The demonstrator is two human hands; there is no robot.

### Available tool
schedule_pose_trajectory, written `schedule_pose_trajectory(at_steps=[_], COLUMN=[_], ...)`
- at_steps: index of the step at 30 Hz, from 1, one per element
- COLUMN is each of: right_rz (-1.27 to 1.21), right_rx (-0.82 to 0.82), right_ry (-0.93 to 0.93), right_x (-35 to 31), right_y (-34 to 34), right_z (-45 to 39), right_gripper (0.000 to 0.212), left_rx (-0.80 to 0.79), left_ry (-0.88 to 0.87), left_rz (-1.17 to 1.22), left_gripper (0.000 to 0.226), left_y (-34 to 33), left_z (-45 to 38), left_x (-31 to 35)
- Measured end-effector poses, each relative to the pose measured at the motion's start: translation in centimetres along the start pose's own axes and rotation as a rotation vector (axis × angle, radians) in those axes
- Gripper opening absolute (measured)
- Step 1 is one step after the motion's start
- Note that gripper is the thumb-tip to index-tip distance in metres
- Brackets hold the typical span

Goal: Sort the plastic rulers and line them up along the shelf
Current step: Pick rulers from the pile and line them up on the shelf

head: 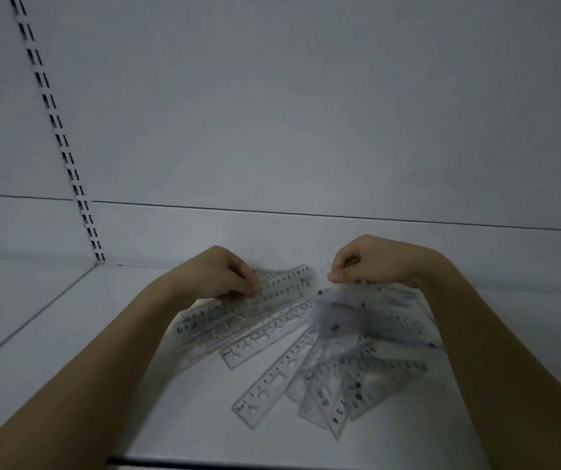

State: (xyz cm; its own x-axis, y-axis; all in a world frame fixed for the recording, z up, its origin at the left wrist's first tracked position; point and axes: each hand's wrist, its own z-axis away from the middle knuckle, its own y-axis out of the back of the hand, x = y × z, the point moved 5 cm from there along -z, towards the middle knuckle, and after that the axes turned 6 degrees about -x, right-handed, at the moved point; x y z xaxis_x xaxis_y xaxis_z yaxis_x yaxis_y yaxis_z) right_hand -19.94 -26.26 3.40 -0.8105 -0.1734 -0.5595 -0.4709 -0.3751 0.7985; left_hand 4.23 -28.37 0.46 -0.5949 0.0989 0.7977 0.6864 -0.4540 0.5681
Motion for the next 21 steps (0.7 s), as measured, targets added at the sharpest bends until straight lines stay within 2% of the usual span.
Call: schedule_pose_trajectory(at_steps=[5,9,14,17,21], right_rz=[-0.203,-0.519,-0.549,-0.528,-0.459], right_rx=[0.146,0.217,0.234,0.291,0.381], right_ry=[0.1,0.085,-0.017,0.013,0.089], right_x=[-1.0,-0.2,1.4,1.7,1.2], right_y=[-0.8,-1.6,-2.3,-2.0,-1.5], right_z=[-0.8,-0.4,-1.5,-1.6,-1.1], right_gripper=[0.032,0.033,0.03,0.028,0.031], left_rx=[0.07,0.072,0.155,0.175,0.149], left_ry=[-0.018,-0.053,-0.187,-0.25,-0.246], left_rz=[-0.021,-0.034,-0.229,-0.41,-0.506], left_gripper=[0.007,0.007,0.01,0.022,0.023], left_y=[1.3,1.4,1.6,1.1,0.2], left_z=[0.0,0.2,0.4,0.4,0.3], left_x=[0.0,0.1,0.7,0.7,0.5])
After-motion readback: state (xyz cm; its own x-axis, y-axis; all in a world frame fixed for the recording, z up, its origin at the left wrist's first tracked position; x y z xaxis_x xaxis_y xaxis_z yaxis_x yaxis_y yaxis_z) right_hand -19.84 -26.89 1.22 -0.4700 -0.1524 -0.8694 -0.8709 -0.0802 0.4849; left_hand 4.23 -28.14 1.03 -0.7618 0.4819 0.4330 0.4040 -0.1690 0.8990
